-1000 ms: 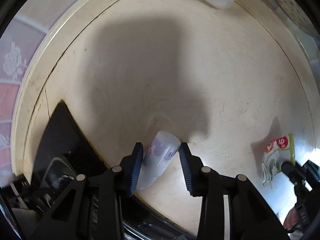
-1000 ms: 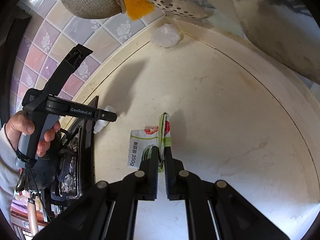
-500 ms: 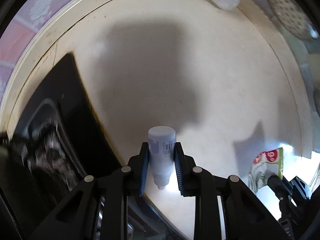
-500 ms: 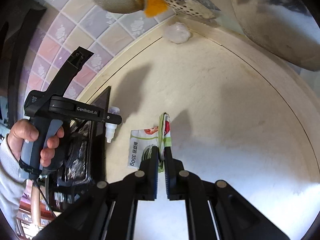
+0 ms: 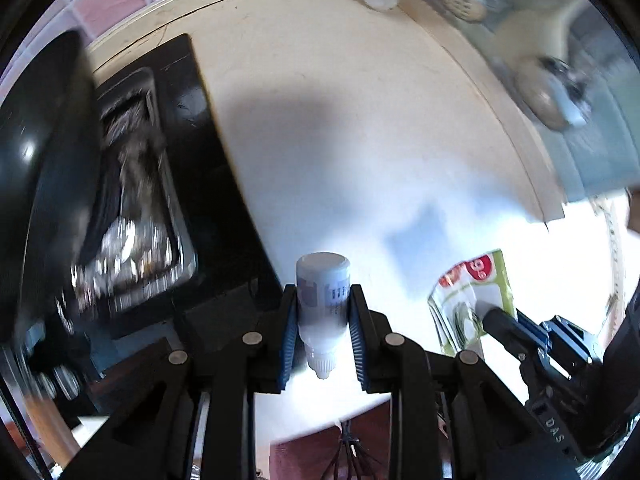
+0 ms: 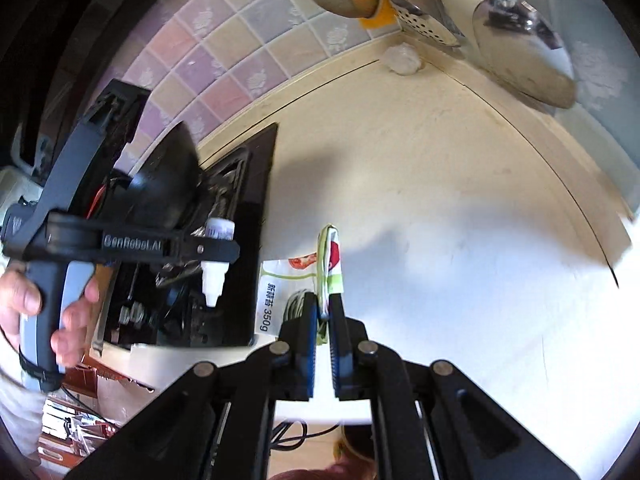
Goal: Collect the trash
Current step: 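Carry the bottle and packet down to the trash bin and open both tools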
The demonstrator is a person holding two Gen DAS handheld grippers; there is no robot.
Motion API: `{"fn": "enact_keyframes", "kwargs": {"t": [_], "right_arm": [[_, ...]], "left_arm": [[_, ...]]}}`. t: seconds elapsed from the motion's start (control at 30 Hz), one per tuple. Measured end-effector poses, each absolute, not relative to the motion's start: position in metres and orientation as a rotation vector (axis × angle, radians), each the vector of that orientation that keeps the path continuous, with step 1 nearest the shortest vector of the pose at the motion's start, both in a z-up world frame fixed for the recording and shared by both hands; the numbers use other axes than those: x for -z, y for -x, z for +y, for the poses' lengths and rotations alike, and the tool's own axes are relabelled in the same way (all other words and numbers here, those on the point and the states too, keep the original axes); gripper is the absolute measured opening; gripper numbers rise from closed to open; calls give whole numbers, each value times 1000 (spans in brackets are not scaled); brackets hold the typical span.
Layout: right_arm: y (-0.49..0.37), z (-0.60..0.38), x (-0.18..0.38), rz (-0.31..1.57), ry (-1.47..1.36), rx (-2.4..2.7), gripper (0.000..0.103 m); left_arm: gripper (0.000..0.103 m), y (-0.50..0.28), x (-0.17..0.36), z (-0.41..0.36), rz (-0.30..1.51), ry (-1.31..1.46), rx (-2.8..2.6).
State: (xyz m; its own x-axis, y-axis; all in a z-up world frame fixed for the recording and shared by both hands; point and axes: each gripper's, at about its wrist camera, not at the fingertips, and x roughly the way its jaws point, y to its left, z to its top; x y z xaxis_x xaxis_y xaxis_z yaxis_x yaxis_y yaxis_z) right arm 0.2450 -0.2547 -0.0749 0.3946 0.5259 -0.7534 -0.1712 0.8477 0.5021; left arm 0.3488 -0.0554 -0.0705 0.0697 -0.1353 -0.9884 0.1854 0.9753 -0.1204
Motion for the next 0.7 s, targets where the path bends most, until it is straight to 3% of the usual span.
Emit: {"fn": "enact_keyframes", "kwargs": {"t": [0.23,0.37,0.53,0.7], "right_arm": [[-174,-241,61,1071,-323,-426,5],[-124,-231,68,1097,-301,-354,5],[-77,-217,99,1155,-319,-268,5],[-33,-206,151,1239,-336,-192,5]], "left_arm": [[22,-228,44,-52,1386,-38,320],[22,-174,56,-49,1332,-61,336],[22,-116,91,-35,1315,-51,416],[22,-80,159,-25,1390,-48,441]]}}
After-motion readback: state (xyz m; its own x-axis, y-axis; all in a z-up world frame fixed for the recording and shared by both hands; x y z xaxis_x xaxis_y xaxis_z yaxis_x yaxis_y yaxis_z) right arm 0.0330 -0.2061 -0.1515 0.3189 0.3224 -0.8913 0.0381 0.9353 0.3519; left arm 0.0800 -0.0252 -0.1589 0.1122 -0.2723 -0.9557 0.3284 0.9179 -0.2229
